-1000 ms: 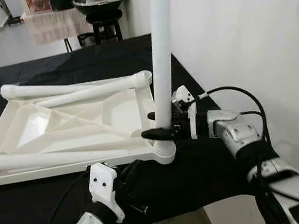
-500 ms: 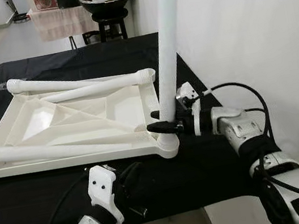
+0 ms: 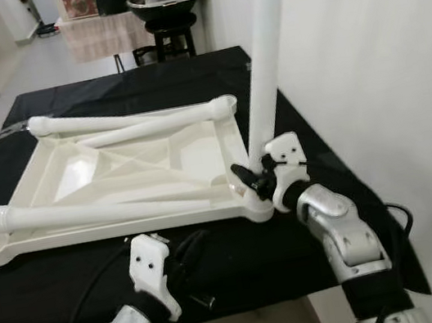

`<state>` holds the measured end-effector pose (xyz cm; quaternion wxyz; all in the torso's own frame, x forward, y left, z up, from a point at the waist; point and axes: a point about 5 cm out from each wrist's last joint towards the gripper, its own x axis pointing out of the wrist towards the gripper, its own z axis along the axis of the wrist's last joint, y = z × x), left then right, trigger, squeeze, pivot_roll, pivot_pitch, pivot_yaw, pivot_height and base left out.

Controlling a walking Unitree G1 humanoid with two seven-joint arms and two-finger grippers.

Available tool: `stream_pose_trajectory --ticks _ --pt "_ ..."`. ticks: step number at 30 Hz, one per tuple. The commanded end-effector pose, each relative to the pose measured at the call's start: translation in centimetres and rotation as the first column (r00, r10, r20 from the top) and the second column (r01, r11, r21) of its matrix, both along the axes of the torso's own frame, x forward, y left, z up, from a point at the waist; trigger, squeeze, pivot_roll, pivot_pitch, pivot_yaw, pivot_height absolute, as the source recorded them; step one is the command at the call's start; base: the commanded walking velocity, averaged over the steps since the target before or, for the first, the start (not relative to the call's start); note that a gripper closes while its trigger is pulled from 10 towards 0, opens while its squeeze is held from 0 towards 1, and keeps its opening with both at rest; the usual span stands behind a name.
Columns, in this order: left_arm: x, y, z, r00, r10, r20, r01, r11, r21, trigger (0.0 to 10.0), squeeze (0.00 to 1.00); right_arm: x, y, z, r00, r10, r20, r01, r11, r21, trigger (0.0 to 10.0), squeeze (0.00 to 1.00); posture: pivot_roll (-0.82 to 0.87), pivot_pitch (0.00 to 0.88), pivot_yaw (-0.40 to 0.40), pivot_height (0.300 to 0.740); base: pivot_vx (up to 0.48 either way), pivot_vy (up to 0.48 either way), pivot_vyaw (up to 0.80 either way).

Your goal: Building children table

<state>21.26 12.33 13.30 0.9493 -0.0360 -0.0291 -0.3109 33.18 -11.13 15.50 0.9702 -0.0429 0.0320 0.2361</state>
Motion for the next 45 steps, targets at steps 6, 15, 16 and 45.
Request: stream_pose_trajectory --ticks 6,15,16,45 --pt "0.1 0.1 -0.3 1.000 0.011 -0.012 -0.011 1.000 0.008 10.0 0.00 -0.5 0.7 -1.3 0.996 0.058 -0.067 -0.061 0.997 -0.042 10.0 0.00 0.00 0.045 -0.039 0.740 0.000 0.000 0.00" --pt "0.2 -0.2 -0.3 1.000 -0.003 -0.015 0.003 1.000 0.004 10.0 0.00 -0.7 1.6 2.3 0.891 0.454 0.022 -0.454 0.890 0.044 10.0 1.00 0.00 0.036 -0.040 0.740 0.000 0.000 0.00" --pt "0.2 -0.3 -0.3 1.000 -0.003 -0.015 0.003 1.000 0.002 10.0 0.00 -0.2 1.2 2.6 0.853 0.521 0.010 -0.521 0.852 0.044 10.0 0.63 0.01 0.034 -0.045 0.740 0.000 0.000 0.00" --pt "-0.2 -0.5 -0.3 1.000 0.002 -0.015 -0.002 1.000 0.000 10.0 0.00 3.6 -1.9 2.9 0.768 0.636 -0.075 -0.631 0.771 0.086 0.0 0.00 0.03 0.055 -0.054 0.740 0.000 0.000 0.00"
